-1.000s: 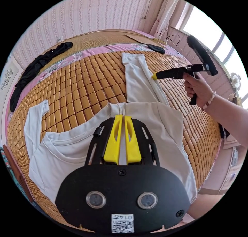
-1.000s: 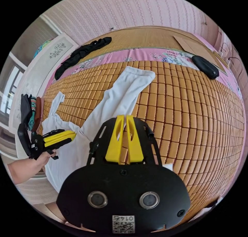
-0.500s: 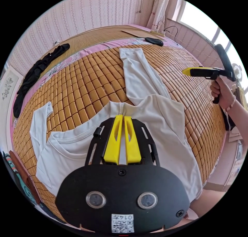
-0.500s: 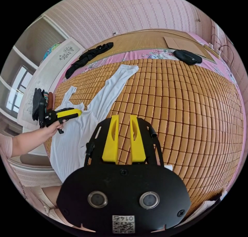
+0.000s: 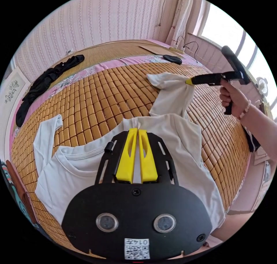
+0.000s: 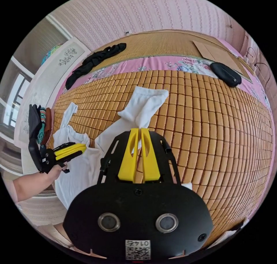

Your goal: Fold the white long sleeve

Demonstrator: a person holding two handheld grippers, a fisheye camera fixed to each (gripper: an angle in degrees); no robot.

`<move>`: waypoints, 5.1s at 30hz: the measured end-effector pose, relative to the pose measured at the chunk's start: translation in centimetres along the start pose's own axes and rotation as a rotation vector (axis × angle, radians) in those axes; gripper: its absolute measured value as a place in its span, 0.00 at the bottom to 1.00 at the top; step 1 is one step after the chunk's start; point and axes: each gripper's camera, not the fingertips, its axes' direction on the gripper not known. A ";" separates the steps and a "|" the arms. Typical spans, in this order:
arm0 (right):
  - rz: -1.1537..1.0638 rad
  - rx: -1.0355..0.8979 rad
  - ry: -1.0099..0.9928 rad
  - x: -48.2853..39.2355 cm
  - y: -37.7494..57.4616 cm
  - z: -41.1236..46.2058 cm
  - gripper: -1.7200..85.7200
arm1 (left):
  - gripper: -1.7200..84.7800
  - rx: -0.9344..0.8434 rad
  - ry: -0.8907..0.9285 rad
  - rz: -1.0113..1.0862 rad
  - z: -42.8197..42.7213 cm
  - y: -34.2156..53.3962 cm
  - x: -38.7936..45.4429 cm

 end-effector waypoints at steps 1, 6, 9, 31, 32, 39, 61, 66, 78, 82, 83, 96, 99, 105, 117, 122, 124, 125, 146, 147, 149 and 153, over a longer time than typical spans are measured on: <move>0.035 0.027 -0.028 1.0 2.5 -2.2 0.03 | 0.01 0.055 -0.003 0.012 -1.0 -0.1 0.0; 0.212 0.010 0.012 2.9 16.3 -11.3 0.03 | 0.01 0.119 0.008 0.045 -3.3 -1.1 0.1; 0.345 -0.092 0.075 2.9 22.5 -15.3 0.03 | 0.01 0.095 0.007 0.103 -2.8 -1.8 0.7; 0.684 -0.236 0.168 12.1 42.1 -5.7 0.05 | 0.03 -0.097 0.267 0.289 -0.1 -3.6 14.9; 0.683 -0.227 0.170 12.1 42.4 -5.8 0.05 | 0.03 -0.109 0.281 0.304 0.2 -3.4 15.7; 0.624 -0.014 0.068 11.9 47.4 -12.0 0.02 | 0.04 -0.165 0.362 0.426 0.6 -3.1 21.0; 0.682 -0.134 0.084 13.9 51.3 -5.9 0.12 | 0.08 -0.161 0.172 0.329 2.0 -6.6 16.8; 0.740 -0.074 0.216 15.4 48.8 -2.5 0.15 | 0.09 -0.257 0.112 0.317 5.1 -6.5 17.0; 0.850 -0.111 0.357 15.8 50.5 -1.1 0.02 | 0.01 -0.058 0.162 0.190 3.5 -7.3 15.5; 0.756 -0.093 0.299 14.0 48.8 -0.5 0.06 | 0.01 -0.105 0.161 0.185 4.7 -7.7 15.7; 0.746 -0.094 0.306 13.7 48.5 -0.2 0.07 | 0.01 -0.113 0.154 0.183 4.7 -7.7 15.7; 0.689 -0.091 0.324 11.2 47.6 1.0 0.02 | 0.02 -0.071 0.196 0.038 5.0 -9.3 14.6; 0.685 -0.064 0.382 9.6 47.1 0.2 0.02 | 0.02 -0.074 0.190 0.050 3.2 -9.1 14.4; 0.635 -0.127 0.432 7.4 46.0 1.5 0.01 | 0.03 -0.077 0.147 0.256 -1.8 -5.5 18.0; 0.635 -0.115 0.488 5.4 44.0 0.1 0.02 | 0.04 -0.237 0.228 0.315 -1.3 -0.3 20.8; 0.674 -0.086 0.508 4.3 42.5 -0.7 0.01 | 0.03 -0.213 0.217 0.346 -3.2 0.2 20.9; 0.693 -0.097 0.568 3.3 41.6 -0.9 0.01 | 0.03 -0.263 0.209 0.365 -3.0 1.1 21.0; 0.704 -0.105 0.598 3.1 41.4 -0.9 0.01 | 0.02 -0.264 0.214 0.366 -2.9 1.4 21.0; 0.600 -0.085 0.489 -5.6 32.6 -4.7 0.01 | 0.03 -0.092 0.169 0.094 -15.7 11.1 12.7; 0.561 -0.092 0.474 -7.1 31.3 -4.6 0.01 | 0.03 -0.079 0.157 0.058 -17.3 12.3 10.9; 0.478 -0.119 0.422 -9.3 28.7 -3.7 0.02 | 0.03 -0.064 0.096 0.012 -19.7 14.3 7.9; 0.204 -0.136 0.246 -15.9 19.9 0.6 0.04 | 0.04 -0.042 -0.070 -0.138 -24.6 19.7 -0.7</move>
